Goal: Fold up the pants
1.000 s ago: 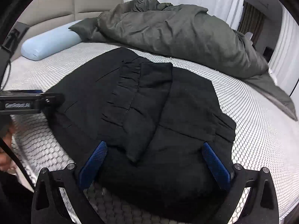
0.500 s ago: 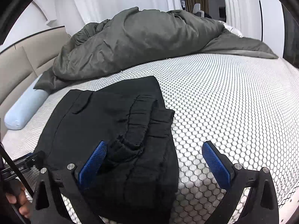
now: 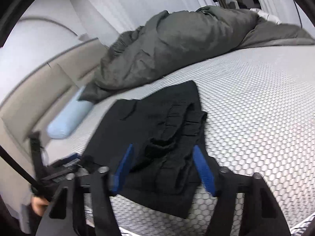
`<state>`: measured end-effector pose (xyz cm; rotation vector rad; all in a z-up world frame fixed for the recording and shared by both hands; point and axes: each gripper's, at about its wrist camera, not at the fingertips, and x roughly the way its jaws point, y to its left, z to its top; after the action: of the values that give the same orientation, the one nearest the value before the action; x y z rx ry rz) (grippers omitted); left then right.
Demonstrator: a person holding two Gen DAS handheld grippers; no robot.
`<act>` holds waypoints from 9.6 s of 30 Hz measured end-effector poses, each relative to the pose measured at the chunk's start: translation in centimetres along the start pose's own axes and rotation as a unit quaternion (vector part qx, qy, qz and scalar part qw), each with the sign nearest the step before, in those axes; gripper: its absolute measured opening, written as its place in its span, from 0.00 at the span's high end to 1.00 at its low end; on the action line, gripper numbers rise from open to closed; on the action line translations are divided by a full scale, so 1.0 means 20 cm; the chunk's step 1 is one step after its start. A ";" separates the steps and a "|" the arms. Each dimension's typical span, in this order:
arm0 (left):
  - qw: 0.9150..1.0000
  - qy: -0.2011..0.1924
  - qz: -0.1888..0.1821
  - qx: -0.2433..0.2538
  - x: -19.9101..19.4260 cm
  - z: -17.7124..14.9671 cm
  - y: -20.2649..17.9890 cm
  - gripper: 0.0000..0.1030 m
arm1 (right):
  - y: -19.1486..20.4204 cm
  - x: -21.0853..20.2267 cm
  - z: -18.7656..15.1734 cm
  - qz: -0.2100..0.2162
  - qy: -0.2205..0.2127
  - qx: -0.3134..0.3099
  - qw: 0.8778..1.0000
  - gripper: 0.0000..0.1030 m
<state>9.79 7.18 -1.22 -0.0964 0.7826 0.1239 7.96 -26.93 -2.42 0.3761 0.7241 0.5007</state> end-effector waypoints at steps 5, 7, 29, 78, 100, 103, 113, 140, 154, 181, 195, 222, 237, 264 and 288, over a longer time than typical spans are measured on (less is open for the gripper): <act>1.000 0.008 0.011 0.021 0.03 -0.02 -0.02 0.12 | 0.02 0.15 0.02 0.047 0.054 0.026 0.997 0.42; 1.000 0.011 0.012 0.023 0.04 -0.02 -0.02 0.12 | 0.01 0.21 0.03 0.031 0.063 0.042 0.997 0.42; 0.999 -0.005 0.005 -0.041 -0.06 -0.01 0.13 0.12 | 0.01 0.10 -0.14 0.018 0.068 0.005 0.998 0.90; 0.925 0.063 -0.252 -0.276 0.18 0.00 0.18 0.85 | 0.03 0.08 -0.12 0.041 0.032 -0.020 0.998 0.88; 0.959 0.057 -0.223 -0.166 -0.01 0.03 0.20 0.62 | -0.18 -0.07 -0.08 -0.010 0.019 0.030 0.999 0.67; 0.963 0.036 -0.219 -0.151 -0.07 0.05 0.22 0.49 | -0.21 -0.04 -0.09 -0.001 0.037 0.042 0.998 0.62; 0.966 0.035 -0.179 -0.185 -0.05 0.03 0.36 0.44 | -0.13 0.08 -0.08 0.017 0.065 0.038 0.997 0.32; 0.996 0.020 -0.036 -0.074 0.08 0.18 0.26 0.33 | -0.14 0.13 0.06 0.002 0.088 -0.012 0.996 0.24; 0.989 0.066 -0.086 -0.105 0.26 0.20 0.30 0.37 | -0.17 0.44 0.15 0.009 0.146 -0.014 0.989 0.56; 0.990 0.057 -0.049 -0.117 0.52 0.53 0.16 0.39 | -0.20 0.67 0.38 -0.059 0.107 -0.059 0.991 0.47; 0.999 0.008 0.034 0.025 0.30 0.31 -0.02 0.25 | 0.08 0.39 0.21 -0.006 0.042 -0.150 0.988 0.62; 0.998 0.049 -0.021 -0.035 0.50 0.33 0.14 0.11 | 0.03 0.73 0.31 -0.123 0.094 -0.228 0.961 0.83; 0.999 0.003 -0.041 0.019 0.47 0.45 -0.17 0.30 | 0.14 0.74 0.24 -0.069 0.118 -0.184 0.973 0.75; 0.999 0.029 -0.011 0.013 0.72 0.68 -0.18 0.29 | 0.08 0.85 0.42 -0.019 0.112 -0.084 0.990 0.73; 0.998 0.017 0.046 0.051 0.54 0.40 0.08 0.16 | 0.08 0.54 0.14 -0.092 0.102 -0.258 0.956 0.33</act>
<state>22.61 10.70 -3.29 0.0340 0.8262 0.1698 16.44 -20.12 -5.44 -0.2349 0.7878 0.5360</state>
